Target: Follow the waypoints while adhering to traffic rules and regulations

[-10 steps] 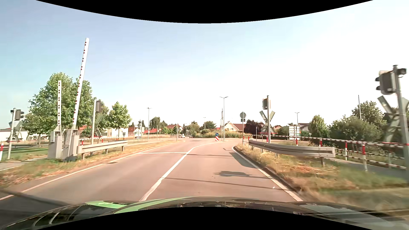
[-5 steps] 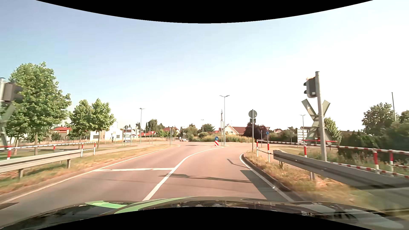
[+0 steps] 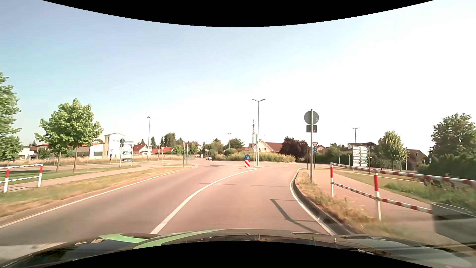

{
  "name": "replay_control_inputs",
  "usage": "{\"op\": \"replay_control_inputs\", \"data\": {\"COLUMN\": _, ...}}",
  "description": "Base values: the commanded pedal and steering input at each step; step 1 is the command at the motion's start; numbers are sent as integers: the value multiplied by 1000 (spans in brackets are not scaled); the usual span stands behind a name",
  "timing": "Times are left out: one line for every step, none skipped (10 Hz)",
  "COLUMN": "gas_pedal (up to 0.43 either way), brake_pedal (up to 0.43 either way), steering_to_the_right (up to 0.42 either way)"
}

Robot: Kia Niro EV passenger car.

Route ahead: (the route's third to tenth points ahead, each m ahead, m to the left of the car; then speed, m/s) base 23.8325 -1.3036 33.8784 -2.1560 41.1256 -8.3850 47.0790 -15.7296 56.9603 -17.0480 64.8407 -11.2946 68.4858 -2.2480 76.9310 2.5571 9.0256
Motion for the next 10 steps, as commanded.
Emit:
{"op": "replay_control_inputs", "data": {"gas_pedal": 39, "brake_pedal": 0, "steering_to_the_right": 49}}
{"op": "replay_control_inputs", "data": {"gas_pedal": 39, "brake_pedal": 0, "steering_to_the_right": 53}}
{"op": "replay_control_inputs", "data": {"gas_pedal": 47, "brake_pedal": 0, "steering_to_the_right": 56}}
{"op": "replay_control_inputs", "data": {"gas_pedal": 47, "brake_pedal": 0, "steering_to_the_right": 60}}
{"op": "replay_control_inputs", "data": {"gas_pedal": 47, "brake_pedal": 0, "steering_to_the_right": 63}}
{"op": "replay_control_inputs", "data": {"gas_pedal": 39, "brake_pedal": 0, "steering_to_the_right": 64}}
{"op": "replay_control_inputs", "data": {"gas_pedal": 39, "brake_pedal": 0, "steering_to_the_right": 66}}
{"op": "replay_control_inputs", "data": {"gas_pedal": 20, "brake_pedal": 0, "steering_to_the_right": 66}}
{"op": "replay_control_inputs", "data": {"gas_pedal": 8, "brake_pedal": 0, "steering_to_the_right": 66}}
{"op": "replay_control_inputs", "data": {"gas_pedal": 8, "brake_pedal": 0, "steering_to_the_right": 65}}
